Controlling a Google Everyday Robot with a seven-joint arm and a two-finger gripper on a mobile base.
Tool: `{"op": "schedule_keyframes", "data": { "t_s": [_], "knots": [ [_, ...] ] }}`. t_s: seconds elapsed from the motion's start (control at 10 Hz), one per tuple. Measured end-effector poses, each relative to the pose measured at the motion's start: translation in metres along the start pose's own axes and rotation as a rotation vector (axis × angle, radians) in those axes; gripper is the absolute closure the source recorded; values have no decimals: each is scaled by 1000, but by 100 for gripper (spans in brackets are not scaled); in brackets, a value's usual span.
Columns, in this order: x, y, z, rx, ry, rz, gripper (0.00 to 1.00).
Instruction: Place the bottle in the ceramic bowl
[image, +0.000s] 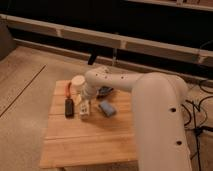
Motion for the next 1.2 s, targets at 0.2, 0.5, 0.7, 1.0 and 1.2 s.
{"op": "schedule_keyframes", "data": {
  "t_s": [0.2, 0.5, 0.7, 1.0, 1.2],
  "knots": [
    [4, 5, 14, -4, 55, -7, 36],
    [3, 1, 19, -22, 96, 0, 62],
    [-6, 3, 16, -31, 80, -4, 84],
    [-16, 0, 2, -20, 35, -13, 100],
    [-24, 4, -21, 1, -26, -3, 100]
  ]
}}
